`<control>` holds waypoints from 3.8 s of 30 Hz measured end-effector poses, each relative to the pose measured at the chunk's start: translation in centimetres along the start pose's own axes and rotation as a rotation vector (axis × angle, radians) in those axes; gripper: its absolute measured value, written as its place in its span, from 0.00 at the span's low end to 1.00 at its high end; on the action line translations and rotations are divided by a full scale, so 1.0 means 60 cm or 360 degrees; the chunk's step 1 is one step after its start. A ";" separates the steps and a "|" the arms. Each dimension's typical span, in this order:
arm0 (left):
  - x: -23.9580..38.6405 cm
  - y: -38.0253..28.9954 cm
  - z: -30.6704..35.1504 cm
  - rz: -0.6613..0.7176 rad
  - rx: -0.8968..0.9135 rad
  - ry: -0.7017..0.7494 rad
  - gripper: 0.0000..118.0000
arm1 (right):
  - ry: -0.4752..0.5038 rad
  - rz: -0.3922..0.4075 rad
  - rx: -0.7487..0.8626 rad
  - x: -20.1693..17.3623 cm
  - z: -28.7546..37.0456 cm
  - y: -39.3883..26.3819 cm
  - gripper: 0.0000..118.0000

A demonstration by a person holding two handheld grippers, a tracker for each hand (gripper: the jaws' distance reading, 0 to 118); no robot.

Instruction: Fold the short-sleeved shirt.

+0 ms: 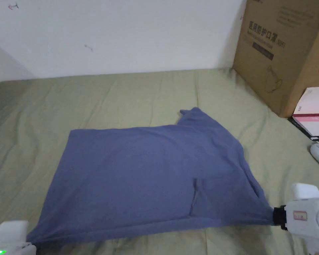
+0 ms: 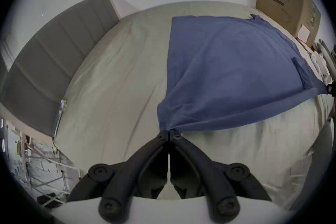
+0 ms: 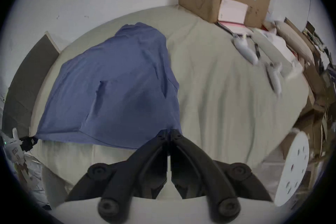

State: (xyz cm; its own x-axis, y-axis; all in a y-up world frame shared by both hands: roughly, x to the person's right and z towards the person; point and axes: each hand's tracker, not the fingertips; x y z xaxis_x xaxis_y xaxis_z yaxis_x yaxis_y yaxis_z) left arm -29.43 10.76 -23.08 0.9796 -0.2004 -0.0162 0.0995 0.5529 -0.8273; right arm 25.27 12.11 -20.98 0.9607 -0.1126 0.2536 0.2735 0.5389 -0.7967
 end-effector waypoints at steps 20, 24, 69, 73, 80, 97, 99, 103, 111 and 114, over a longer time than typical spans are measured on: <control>-0.047 -0.082 0.099 0.0333 0.0146 -0.0293 0.00 | 0.0233 0.0162 0.0053 -0.031 0.078 -0.052 0.00; -0.036 -0.108 0.063 0.0320 -0.0038 -0.0190 0.00 | 0.0236 0.0101 -0.0079 -0.030 0.038 -0.066 0.00; -0.018 0.006 0.031 0.0195 -0.0113 -0.0109 0.00 | 0.0062 0.0310 -0.0118 0.000 0.009 0.004 0.01; -0.023 0.071 0.044 0.0148 -0.0080 -0.0091 0.00 | 0.0045 0.0420 -0.0013 -0.018 0.024 0.077 0.01; 0.007 0.217 -0.061 0.0018 -0.0116 -0.0082 0.00 | 0.0079 0.0199 -0.0106 -0.015 -0.116 0.213 0.01; -0.023 0.128 -0.030 0.0319 -0.0067 -0.0178 0.00 | 0.0194 0.0037 -0.0002 0.007 -0.056 0.152 0.01; -0.016 0.095 -0.030 0.0296 -0.0097 -0.0208 0.00 | 0.0328 -0.0005 -0.0056 0.010 -0.049 0.124 0.01; -0.010 0.065 -0.046 0.0354 -0.0101 -0.0238 0.10 | 0.0242 0.0026 -0.0091 0.004 -0.054 0.087 0.01; -0.019 0.127 -0.126 0.0448 -0.0144 -0.0203 0.66 | 0.0269 -0.0057 -0.0132 0.016 -0.053 0.060 0.01; -0.014 0.139 -0.167 0.0449 -0.0230 -0.0227 0.40 | 0.0266 -0.0067 -0.0155 0.018 -0.055 0.057 0.01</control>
State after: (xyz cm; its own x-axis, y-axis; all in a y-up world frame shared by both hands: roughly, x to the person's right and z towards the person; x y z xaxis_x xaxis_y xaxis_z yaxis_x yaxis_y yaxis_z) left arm -31.17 7.43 -35.56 0.9805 0.0650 -0.1855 -0.1947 0.4484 -0.8724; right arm 27.41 11.10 -25.23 0.9405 -0.2748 0.1998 0.3092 0.4483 -0.8387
